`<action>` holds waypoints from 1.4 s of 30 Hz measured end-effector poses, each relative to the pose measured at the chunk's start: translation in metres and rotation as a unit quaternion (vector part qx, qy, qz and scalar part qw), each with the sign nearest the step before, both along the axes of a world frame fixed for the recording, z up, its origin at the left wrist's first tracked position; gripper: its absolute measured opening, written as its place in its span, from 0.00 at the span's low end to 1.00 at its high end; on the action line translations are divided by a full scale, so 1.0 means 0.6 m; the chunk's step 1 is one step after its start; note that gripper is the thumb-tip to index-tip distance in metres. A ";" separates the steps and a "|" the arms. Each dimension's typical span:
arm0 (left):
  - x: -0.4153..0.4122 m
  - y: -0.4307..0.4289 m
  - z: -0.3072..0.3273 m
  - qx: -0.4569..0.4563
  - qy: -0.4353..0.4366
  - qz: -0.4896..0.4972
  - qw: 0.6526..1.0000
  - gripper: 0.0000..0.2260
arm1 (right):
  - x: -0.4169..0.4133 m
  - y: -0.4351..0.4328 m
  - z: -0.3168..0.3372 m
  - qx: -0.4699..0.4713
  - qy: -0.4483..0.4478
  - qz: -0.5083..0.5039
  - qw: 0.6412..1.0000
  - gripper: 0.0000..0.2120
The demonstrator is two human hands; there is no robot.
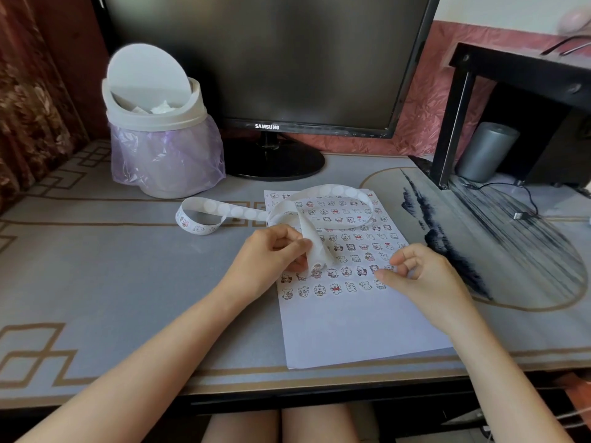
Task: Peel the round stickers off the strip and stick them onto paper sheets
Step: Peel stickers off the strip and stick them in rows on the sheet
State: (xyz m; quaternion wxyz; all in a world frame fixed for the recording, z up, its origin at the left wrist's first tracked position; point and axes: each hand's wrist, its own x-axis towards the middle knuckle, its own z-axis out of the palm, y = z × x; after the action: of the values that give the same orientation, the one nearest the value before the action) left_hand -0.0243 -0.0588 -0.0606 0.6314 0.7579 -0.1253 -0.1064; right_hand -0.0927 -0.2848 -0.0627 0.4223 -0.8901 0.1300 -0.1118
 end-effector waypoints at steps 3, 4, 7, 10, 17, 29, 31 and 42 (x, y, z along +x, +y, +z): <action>-0.001 0.000 0.001 -0.003 0.001 0.001 1.000 0.06 | 0.002 -0.005 -0.004 -0.016 0.003 0.002 1.000 0.10; -0.001 0.000 0.001 -0.004 0.002 0.002 1.000 0.06 | 0.002 -0.007 -0.005 -0.015 0.002 0.004 1.000 0.09; -0.002 -0.001 0.002 -0.007 0.004 0.002 1.000 0.06 | 0.000 -0.008 -0.002 0.014 -0.004 0.002 1.000 0.08; -0.002 0.000 0.002 -0.005 0.003 0.003 1.000 0.06 | -0.003 -0.004 0.001 0.039 -0.002 0.006 0.999 0.11; -0.004 -0.001 0.004 -0.004 0.001 0.004 1.000 0.06 | -0.006 -0.010 0.002 0.037 0.003 0.025 0.999 0.09; -0.002 0.000 0.003 -0.026 -0.001 0.008 1.000 0.07 | -0.005 -0.009 0.008 0.024 -0.003 0.033 0.999 0.07; -0.002 -0.001 0.005 -0.038 -0.007 0.010 0.999 0.07 | -0.001 0.004 0.018 0.033 -0.045 0.033 0.998 0.07; -0.004 0.002 0.015 -0.129 -0.050 0.025 0.990 0.07 | 0.031 0.116 0.042 0.097 -0.109 0.179 0.973 0.05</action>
State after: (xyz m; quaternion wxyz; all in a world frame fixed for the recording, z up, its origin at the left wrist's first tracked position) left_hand -0.0266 -0.0574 -0.0517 0.7192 0.6773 -0.1506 -0.0356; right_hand -0.0742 -0.2151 -0.0374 0.5311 -0.8363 -0.0683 -0.1179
